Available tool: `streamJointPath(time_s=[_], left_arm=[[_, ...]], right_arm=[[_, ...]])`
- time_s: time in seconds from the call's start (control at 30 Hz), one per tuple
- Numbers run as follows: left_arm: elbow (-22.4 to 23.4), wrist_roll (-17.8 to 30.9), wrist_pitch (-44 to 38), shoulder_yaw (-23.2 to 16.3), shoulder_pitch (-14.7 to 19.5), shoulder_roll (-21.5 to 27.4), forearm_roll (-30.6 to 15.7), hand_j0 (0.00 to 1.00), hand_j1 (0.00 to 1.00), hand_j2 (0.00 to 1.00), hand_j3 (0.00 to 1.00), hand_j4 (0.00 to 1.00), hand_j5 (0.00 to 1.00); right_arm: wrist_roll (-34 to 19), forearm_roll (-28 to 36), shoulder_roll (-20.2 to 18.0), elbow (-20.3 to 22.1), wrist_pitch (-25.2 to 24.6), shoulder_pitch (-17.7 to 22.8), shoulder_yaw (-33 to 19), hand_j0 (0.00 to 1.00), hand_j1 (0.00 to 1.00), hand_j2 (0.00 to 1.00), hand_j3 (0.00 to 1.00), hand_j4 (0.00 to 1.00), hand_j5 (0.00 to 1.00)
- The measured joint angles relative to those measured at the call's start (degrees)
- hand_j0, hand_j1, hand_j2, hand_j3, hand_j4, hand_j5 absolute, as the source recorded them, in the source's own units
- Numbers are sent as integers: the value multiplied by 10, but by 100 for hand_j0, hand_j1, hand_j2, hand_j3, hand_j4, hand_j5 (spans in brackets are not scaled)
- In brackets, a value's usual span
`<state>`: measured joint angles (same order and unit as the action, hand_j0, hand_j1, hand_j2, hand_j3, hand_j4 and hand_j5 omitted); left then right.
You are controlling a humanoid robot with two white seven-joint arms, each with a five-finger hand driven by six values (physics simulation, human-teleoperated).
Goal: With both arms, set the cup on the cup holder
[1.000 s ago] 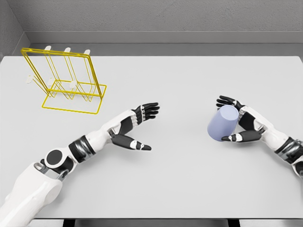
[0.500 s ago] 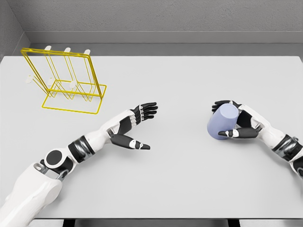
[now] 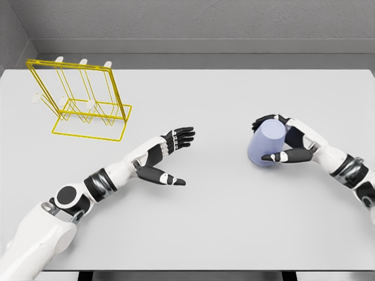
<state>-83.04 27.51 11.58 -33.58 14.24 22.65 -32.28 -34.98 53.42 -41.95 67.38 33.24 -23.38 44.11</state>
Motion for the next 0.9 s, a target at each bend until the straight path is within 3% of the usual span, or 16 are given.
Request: streamJointPath(time_s=[0.4, 0.73, 0.9], left_arm=[[1, 0, 0, 1, 0, 0, 0, 100, 100, 100, 100, 100, 100], [5, 1, -1, 17, 0, 2, 2, 100, 100, 100, 100, 100, 100], [16, -1, -2, 36, 1, -1, 42, 100, 100, 100, 100, 100, 100]], right_arm=[[0, -38, 64, 34, -7, -27, 6, 67, 67, 67, 67, 67, 67], [0, -67, 109, 6, -10, -28, 34, 68, 68, 68, 68, 68, 68], [0, -83, 130, -6, -20, -33, 40, 69, 69, 69, 69, 69, 69]])
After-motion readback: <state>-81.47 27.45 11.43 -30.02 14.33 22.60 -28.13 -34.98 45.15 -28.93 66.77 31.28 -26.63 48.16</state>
